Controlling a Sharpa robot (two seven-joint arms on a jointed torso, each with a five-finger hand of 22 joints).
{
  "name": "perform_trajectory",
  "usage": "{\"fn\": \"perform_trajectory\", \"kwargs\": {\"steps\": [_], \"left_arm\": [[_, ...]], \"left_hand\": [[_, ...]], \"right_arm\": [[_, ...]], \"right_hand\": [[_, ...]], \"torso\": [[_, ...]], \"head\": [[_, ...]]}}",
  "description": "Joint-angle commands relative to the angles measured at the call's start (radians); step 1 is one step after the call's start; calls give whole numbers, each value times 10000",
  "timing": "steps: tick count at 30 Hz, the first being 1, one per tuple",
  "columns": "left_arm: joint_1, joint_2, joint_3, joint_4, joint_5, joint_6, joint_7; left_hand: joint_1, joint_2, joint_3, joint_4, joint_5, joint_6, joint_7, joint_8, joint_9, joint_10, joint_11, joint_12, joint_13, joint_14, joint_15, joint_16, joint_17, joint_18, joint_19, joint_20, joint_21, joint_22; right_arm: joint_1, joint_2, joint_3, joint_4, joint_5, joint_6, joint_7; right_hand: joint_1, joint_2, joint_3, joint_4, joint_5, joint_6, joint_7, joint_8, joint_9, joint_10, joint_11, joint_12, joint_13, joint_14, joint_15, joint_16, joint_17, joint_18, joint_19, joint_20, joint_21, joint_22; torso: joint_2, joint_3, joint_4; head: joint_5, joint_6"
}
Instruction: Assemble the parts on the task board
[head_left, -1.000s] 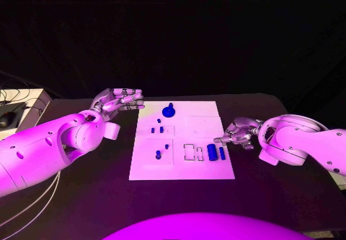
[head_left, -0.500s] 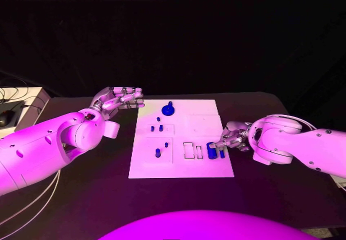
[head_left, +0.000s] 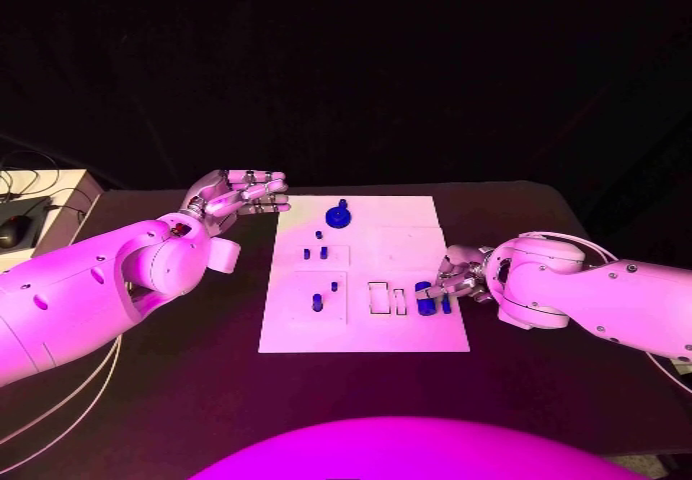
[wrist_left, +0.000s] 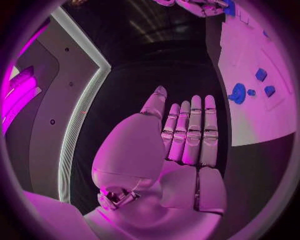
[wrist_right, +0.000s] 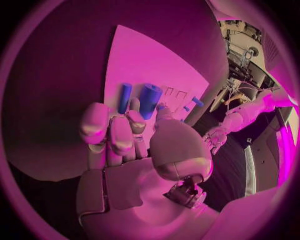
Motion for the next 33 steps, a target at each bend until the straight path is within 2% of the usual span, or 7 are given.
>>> {"fn": "perform_trajectory", "kwargs": {"steps": [1, 9, 10, 20, 26, 29, 33], "left_arm": [[-5, -11, 6, 37, 16, 149, 113], [-4, -40, 7, 68, 16, 131, 89], [-4, -46, 7, 74, 16, 124, 87], [-3, -102, 7, 113, 28, 101, 61], [-3, -112, 7, 122, 31, 94, 44], [-3, -116, 7, 126, 31, 89, 37], [-3, -114, 7, 128, 31, 87, 27]], "left_hand": [[-44, -50, -11, 55, 8, -70, 12, -43, -8, -68, 20, -35, -3, 34, 52, 9, 12, -110, 48, -4, 61, -12], [-55, -57, -19, 65, 8, -78, 13, -43, -8, -75, 23, -35, -3, 29, 56, 9, 12, -112, 43, -1, 58, -16], [-54, -59, -23, 83, 10, -122, 17, -43, -8, -76, 24, -34, -3, 18, 58, 11, 13, -109, 39, 3, 54, -24], [-53, -75, -32, 94, 12, -213, 3, -45, -9, -83, 26, -33, -2, 17, 60, 12, 17, -106, 39, 7, 54, -33], [-47, -73, -31, 102, 12, -232, 19, -42, -8, -89, 30, -34, -3, 12, 63, 10, 19, -104, 39, 11, 53, -40], [-48, -78, -34, 104, 11, -232, 31, -40, -7, -102, 32, -35, -3, 8, 65, 9, 18, -103, 37, 12, 52, -43], [-51, -71, -32, 111, 10, -235, 44, -41, -7, -108, 36, -35, -3, 9, 65, 11, 19, -101, 39, 14, 53, -45]], "right_arm": [[-36, 91, 2, -81, -434, 170, -85], [-131, 368, -10, -316, -576, 451, -113], [-153, 401, -14, -355, -632, 499, -118], [-288, 668, -58, -634, -855, 805, -141], [-317, 727, -69, -658, -911, 864, -134], [-326, 742, -73, -651, -922, 849, -126], [-335, 750, -75, -600, -889, 665, -92]], "right_hand": [[-117, 10, -32, -26, -50, 51, 5, -77, 34, 24, 23, 17, 25, 72, 3, 49, 37, -112, 606, -23, 40, 1193], [-192, -38, -54, -23, -222, 70, 3, -90, 73, 5, 24, -16, 14, 69, 5, 37, 47, -113, 600, -20, 61, 1196], [-227, -72, -72, -17, -343, 77, 0, -85, 88, -10, 22, -52, -6, 68, 4, 33, 48, -113, 597, -19, 62, 1196], [-370, -192, -30, -87, -585, 47, 1, -103, 291, -14, 25, -58, -10, 77, 6, 32, 117, -125, 592, -22, 122, 1208], [-313, -281, 93, -260, -516, 48, 6, -138, 329, -22, 29, -47, 0, 80, 10, 31, 155, -124, 594, -16, 139, 1213], [-278, -327, 142, -376, -233, 36, 13, -155, 344, -44, 34, -62, -6, 77, 15, 25, 167, -126, 591, -12, 152, 1217], [-84, -309, 227, -656, 871, 32, 10, -159, 369, -48, 28, -55, -3, 85, 11, 35, 201, -131, 587, -14, 178, 1222]], "torso": [[2, 0, 0], [3, -16, 9], [1, -16, 12], [-2, -11, -2], [-9, -8, -9], [-8, -8, -9], [-7, -3, -9]], "head": [[3, -31], [0, -90], [-7, -60], [67, -117], [74, -117], [78, -117], [100, -117]]}}
